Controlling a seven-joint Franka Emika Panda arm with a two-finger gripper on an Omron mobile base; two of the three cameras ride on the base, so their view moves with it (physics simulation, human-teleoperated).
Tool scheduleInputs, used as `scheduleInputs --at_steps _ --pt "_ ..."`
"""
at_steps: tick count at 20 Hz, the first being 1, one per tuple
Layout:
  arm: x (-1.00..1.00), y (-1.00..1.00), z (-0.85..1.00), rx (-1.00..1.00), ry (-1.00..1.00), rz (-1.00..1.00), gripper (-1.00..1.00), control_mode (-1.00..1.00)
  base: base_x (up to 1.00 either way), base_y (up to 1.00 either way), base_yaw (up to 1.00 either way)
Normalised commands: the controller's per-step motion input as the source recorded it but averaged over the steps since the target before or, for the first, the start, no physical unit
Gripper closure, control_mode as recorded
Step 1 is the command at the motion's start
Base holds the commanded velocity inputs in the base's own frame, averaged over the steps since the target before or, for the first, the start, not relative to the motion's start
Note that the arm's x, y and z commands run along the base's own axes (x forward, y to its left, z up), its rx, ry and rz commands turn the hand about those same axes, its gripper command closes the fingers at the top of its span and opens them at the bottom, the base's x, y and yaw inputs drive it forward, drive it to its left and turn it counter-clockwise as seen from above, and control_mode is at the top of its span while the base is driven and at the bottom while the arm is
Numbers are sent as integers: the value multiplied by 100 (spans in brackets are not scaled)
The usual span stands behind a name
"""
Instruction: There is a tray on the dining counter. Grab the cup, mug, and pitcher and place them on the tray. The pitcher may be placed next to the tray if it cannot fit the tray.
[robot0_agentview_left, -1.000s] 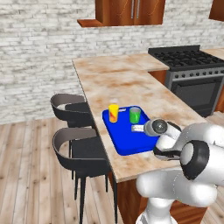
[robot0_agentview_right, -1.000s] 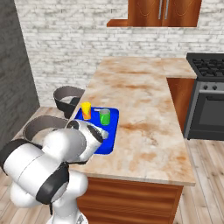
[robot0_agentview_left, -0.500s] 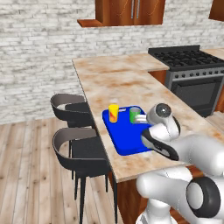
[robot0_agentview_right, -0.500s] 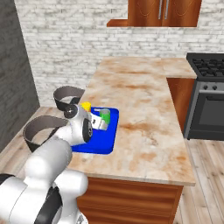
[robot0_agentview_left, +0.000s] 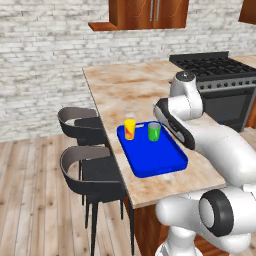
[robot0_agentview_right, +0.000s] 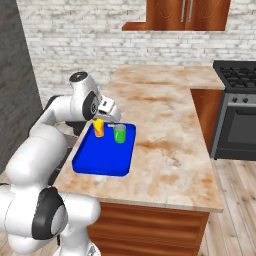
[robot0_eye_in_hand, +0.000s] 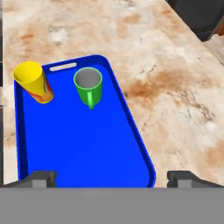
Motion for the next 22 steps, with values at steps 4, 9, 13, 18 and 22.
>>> scheduleInputs --at_steps 4,9,13,18,22 --pt "-53 0 79 0 15 0 -100 -100 0 0 0" --pt "-71 0 48 0 4 0 -100 -100 0 0 0" --pt "-60 0 41 0 3 1 -100 -100 0 0 0" --pt "-61 -1 26 0 0 5 -100 -100 0 0 0" --pt "-45 0 0 0 0 12 -100 -100 0 0 0"
